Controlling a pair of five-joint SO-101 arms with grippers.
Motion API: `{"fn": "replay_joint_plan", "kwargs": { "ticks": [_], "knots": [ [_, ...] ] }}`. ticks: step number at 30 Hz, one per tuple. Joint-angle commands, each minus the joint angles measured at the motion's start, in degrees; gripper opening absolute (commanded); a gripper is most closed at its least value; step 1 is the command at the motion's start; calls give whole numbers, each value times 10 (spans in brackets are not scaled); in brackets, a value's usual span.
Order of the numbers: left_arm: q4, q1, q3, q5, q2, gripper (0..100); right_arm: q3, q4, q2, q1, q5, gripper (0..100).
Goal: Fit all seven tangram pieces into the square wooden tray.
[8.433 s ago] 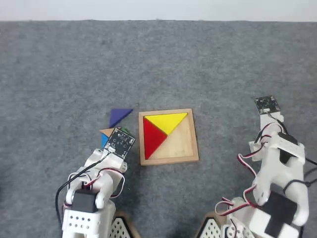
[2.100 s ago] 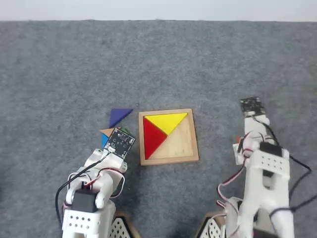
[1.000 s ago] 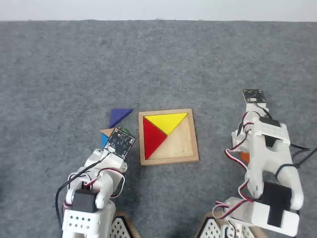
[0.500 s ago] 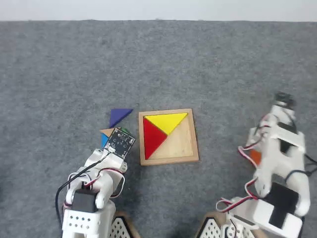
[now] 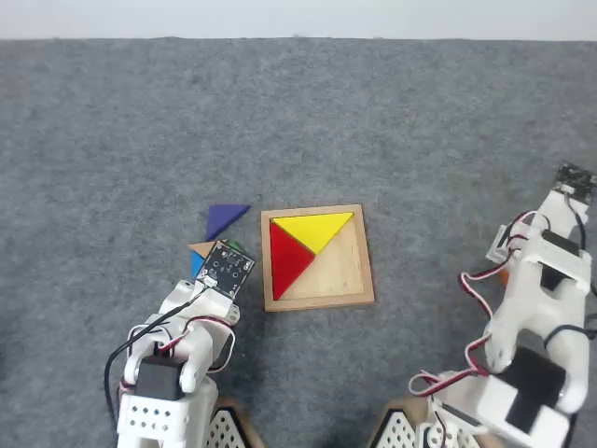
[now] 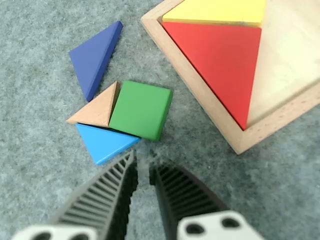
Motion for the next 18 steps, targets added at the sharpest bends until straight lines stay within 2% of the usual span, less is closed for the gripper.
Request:
{"fn": "replay_joint_plan", "kwargs": {
  "ticks": [1,7,11,14,18],
  "knots": [
    [3,-1,-5,2,-3,42,-24,44,-63,-26,-6,383],
    [3,-1,-5,2,-3,42,4,29,-100,-75,1,340],
    [3,-1,-5,2,-3,42,3,27,-76,-109,70,300],
    [3,-1,-5,2,-3,42,-18,33,-30,-109,93,279],
    [3,-1,-5,2,-3,42,-76,100,8,-76,125,279]
  ]
}}
